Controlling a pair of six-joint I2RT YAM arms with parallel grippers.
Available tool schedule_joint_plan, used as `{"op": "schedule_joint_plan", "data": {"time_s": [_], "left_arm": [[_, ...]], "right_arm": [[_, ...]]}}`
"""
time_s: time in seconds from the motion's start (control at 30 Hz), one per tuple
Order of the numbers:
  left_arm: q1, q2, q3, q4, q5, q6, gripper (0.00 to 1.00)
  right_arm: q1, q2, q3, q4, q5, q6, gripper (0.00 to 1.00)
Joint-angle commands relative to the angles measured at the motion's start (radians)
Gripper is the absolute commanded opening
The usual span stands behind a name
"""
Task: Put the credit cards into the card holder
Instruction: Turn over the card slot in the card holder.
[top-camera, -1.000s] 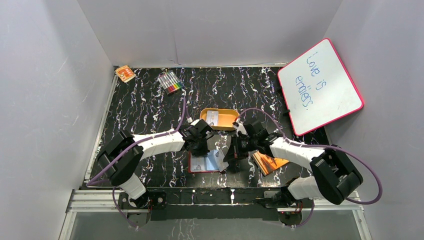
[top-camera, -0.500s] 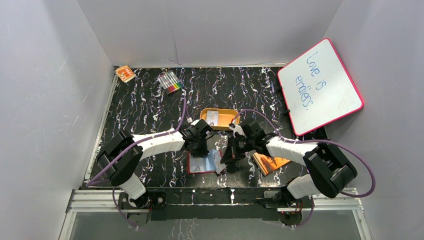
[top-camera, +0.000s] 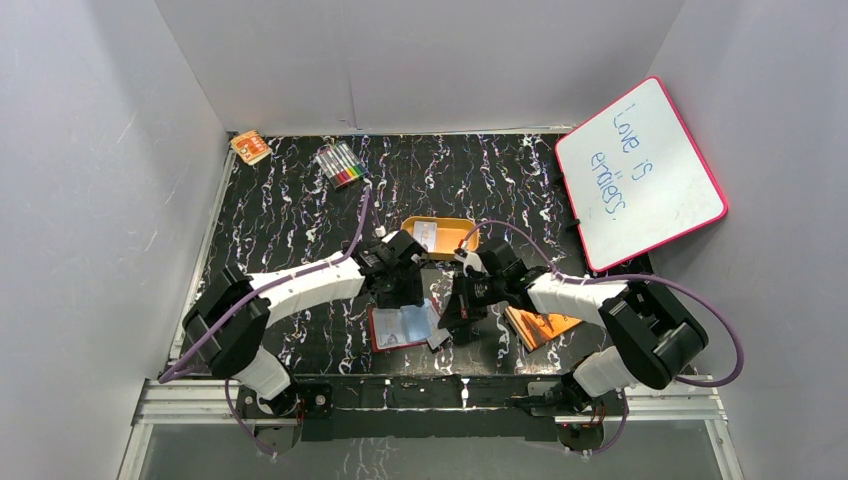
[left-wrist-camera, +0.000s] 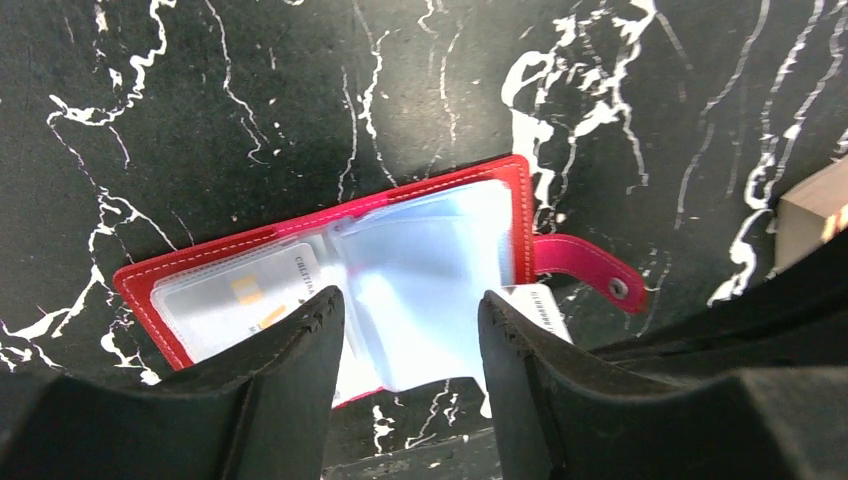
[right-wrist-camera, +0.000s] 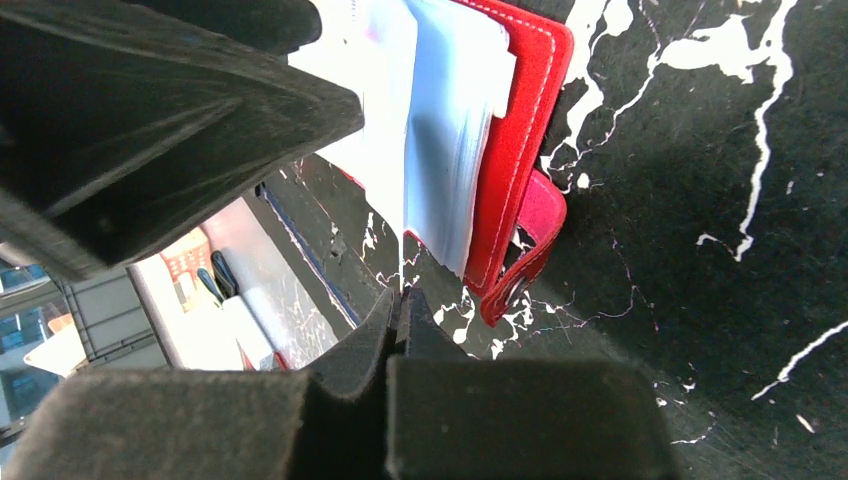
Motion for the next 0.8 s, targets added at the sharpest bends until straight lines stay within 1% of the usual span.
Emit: {"op": "schedule_joint_plan", "data": {"time_s": [0.0, 0.1, 0.2, 0.43, 0.77], "left_arm": [[-0.005, -0.066, 0.053, -0.043, 0.011, 0.015, 0.52], [-0.004, -0.088, 0.052, -0.045, 0.014, -0.01, 0.61], [-0.005, -0.107, 0.031, -0.037, 0.015, -0.026, 0.66], [-0.004, -0.106, -0.009, -0.033, 0.01, -0.054, 0.67], [-0.002, -0.095, -0.003, -0.033, -0.031, -0.058, 0.67]], "right_arm": [[0.014, 0.007, 0.022, 0.047, -0.024, 0.007, 0.0], [0.024, 0.005, 0.031, 0.052, -0.026, 0.009, 0.0], [0.039, 0.005, 0.041, 0.06, -0.029, 0.012, 0.0], [0.066, 0.012, 0.046, 0.092, -0.038, 0.029, 0.0], [0.077, 0.003, 0.043, 0.104, -0.049, 0.028, 0.0]]}}
